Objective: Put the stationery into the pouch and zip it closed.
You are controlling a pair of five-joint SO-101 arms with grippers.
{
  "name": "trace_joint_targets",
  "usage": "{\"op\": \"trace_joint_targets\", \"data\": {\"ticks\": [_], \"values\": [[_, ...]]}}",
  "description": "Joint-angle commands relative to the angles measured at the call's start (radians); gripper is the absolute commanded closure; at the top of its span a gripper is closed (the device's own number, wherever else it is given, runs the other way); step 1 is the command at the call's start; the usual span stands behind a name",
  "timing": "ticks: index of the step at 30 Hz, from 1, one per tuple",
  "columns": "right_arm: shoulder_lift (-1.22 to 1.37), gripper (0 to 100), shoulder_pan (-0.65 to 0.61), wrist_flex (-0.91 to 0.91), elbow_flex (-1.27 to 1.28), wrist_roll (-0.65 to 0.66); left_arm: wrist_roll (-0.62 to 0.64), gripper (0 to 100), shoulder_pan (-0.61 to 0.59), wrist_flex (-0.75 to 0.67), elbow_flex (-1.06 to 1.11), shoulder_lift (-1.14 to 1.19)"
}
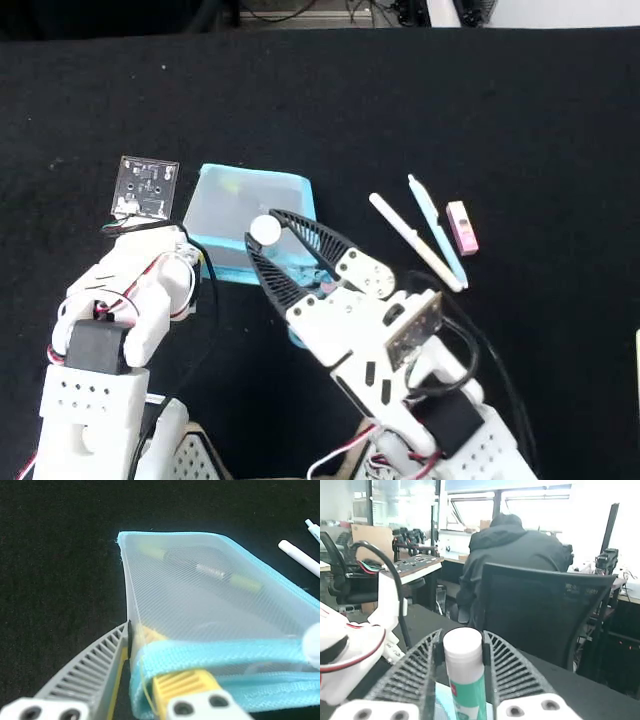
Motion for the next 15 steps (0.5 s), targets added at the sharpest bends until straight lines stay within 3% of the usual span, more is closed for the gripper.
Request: {"op": "trace_joint_targets", "data": {"ticks": [1, 8, 15], "values": [[-0.012, 98.7, -0.008, -0.114, 0.074, 0.0, 0.008, 97, 0.001, -0.017, -0.012, -0.009], [-0.021, 98.8, -0.006, -0.305, 0.223, 0.0, 0.008, 97, 0.001, -0.017, -0.012, -0.009], [-0.021, 98.8, -0.014, -0.207, 0.012, -0.008, 0.008, 97, 0.001, -0.015, -0.012, -0.009]]}}
